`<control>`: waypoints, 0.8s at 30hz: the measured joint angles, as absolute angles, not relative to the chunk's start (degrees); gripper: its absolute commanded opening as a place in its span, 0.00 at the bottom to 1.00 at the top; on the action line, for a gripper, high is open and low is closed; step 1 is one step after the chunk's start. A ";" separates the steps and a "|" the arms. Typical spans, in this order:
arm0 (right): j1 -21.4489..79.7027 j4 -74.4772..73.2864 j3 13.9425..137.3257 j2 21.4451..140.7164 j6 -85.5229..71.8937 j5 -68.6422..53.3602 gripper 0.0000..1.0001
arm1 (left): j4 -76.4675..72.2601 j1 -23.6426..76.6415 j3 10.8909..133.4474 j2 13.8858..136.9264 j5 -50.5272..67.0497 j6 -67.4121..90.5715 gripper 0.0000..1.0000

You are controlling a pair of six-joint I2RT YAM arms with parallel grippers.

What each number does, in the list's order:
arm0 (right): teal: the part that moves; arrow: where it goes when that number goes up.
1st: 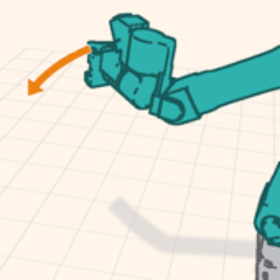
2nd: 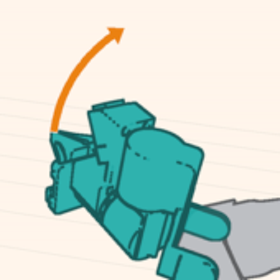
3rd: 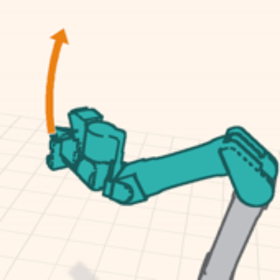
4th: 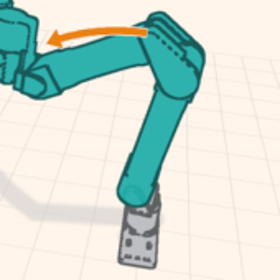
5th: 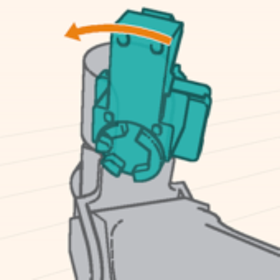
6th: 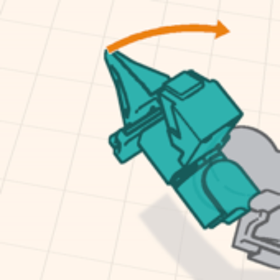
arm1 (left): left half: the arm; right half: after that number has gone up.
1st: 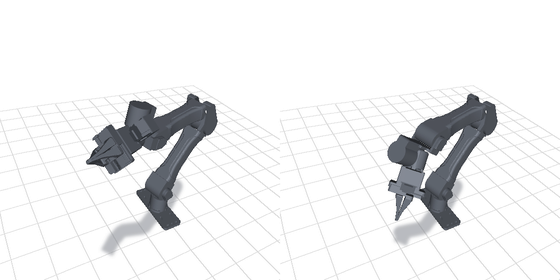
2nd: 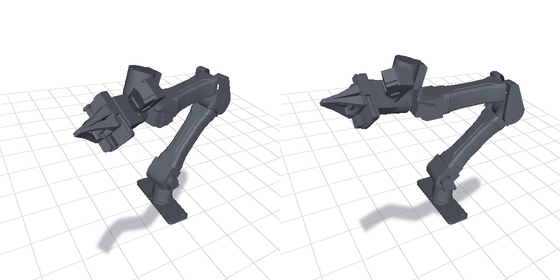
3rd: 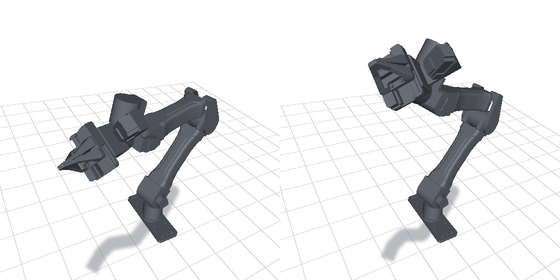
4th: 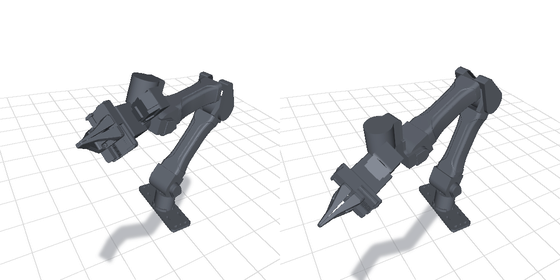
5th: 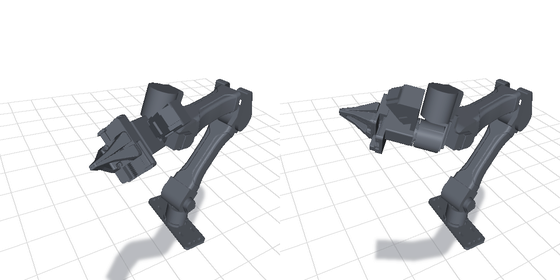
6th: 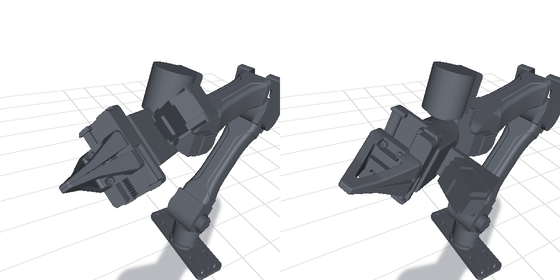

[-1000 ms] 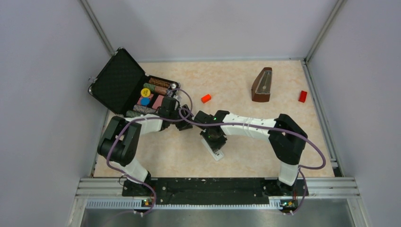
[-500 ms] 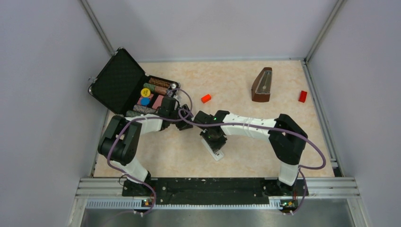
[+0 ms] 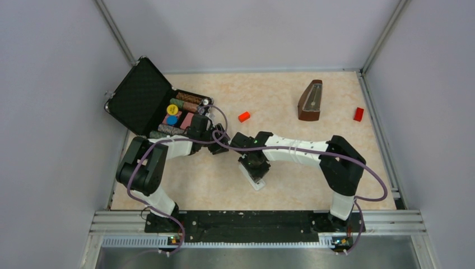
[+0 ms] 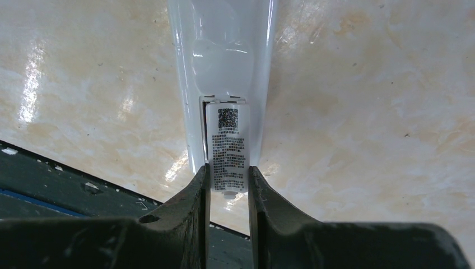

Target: Load the batteries into the remote control

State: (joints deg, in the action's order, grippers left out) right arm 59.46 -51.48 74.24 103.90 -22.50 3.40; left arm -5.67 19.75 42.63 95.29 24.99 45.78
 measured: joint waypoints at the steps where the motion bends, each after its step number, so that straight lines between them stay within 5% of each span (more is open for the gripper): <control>1: 59.46 -51.48 74.24 103.90 -22.50 3.40 0.08 | -5.67 19.75 42.63 95.31 25.06 45.82 0.55; 14: 59.46 -50.22 74.32 103.90 -22.57 2.74 0.09 | -5.96 19.53 42.63 95.44 25.26 46.02 0.55; 24: 59.46 -50.85 75.02 104.73 -23.64 3.16 0.35 | -5.93 19.46 42.61 95.44 25.30 46.02 0.55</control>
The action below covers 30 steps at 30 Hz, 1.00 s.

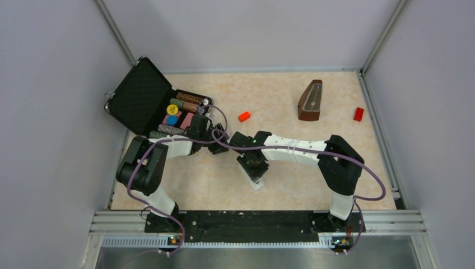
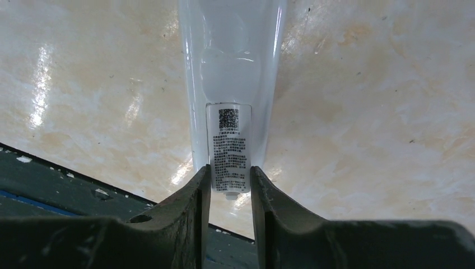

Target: Load the batteries into the remote control

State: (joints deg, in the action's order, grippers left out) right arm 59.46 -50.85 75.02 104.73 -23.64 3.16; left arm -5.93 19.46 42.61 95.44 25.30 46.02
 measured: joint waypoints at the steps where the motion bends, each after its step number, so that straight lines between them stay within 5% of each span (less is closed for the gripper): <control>1: 59.46 -50.83 75.16 104.73 -23.79 3.25 0.38 | -5.93 19.46 42.61 95.44 25.30 46.02 0.55; 10: 59.44 -50.48 75.81 104.73 -24.49 3.84 0.54 | -5.93 19.33 42.59 95.42 25.56 46.02 0.55; 22: 55.75 -49.30 71.59 96.31 -33.74 2.72 0.38 | -7.16 19.11 41.78 95.42 26.70 47.31 0.55; 30: 53.84 -48.88 66.57 91.39 -48.71 4.21 0.42 | -6.02 19.11 39.88 93.54 27.86 51.16 0.56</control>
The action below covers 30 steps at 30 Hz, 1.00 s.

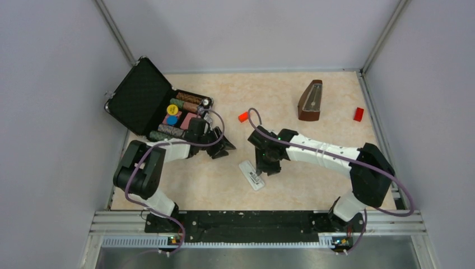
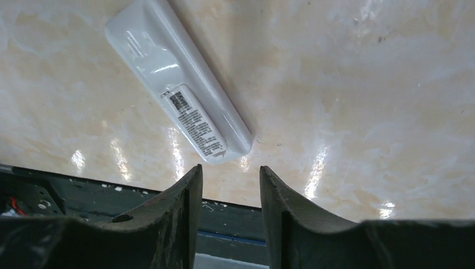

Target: Load the batteries into the remote control

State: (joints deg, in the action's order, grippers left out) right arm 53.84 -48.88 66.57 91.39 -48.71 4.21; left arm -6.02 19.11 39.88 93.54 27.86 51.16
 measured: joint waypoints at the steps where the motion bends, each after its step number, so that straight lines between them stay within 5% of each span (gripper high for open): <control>1: 53.80 -48.58 65.41 90.72 -50.59 4.25 0.43 | -5.45 19.11 39.62 92.99 27.92 51.55 0.56; 12: 53.25 -34.87 46.72 77.25 -79.55 4.54 0.39 | -2.42 22.74 35.05 87.66 28.91 55.27 0.61; 30: 54.76 -28.82 45.50 79.05 -91.72 6.22 0.36 | -3.01 27.00 34.00 87.50 29.04 57.14 0.65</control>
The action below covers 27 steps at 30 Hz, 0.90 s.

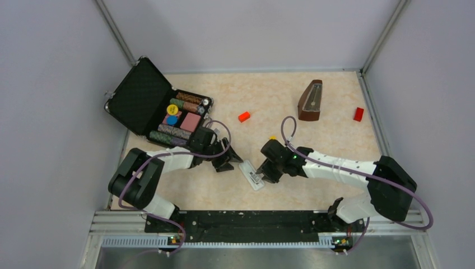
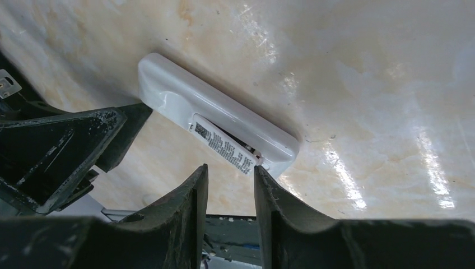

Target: Load the batteries into the remote control

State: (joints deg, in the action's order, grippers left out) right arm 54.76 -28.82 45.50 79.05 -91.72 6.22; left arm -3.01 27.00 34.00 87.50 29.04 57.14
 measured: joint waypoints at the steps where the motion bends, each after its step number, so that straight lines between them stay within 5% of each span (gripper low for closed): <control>1: 54.76 -29.34 45.50 78.89 -91.74 6.22 0.36 | -3.01 27.05 34.00 87.50 28.97 57.14 0.65; 14: 55.83 -30.72 45.87 79.77 -91.64 5.69 0.36 | -3.14 27.46 34.06 87.66 28.73 57.19 0.65; 27: 56.51 -29.56 45.87 81.93 -91.83 5.06 0.22 | -4.27 27.53 34.06 88.31 29.15 57.39 0.65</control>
State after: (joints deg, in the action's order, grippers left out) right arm 56.51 -29.56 45.87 81.93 -91.83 5.06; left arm -4.27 27.53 34.06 88.31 29.15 57.39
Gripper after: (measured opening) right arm 0.245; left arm 0.645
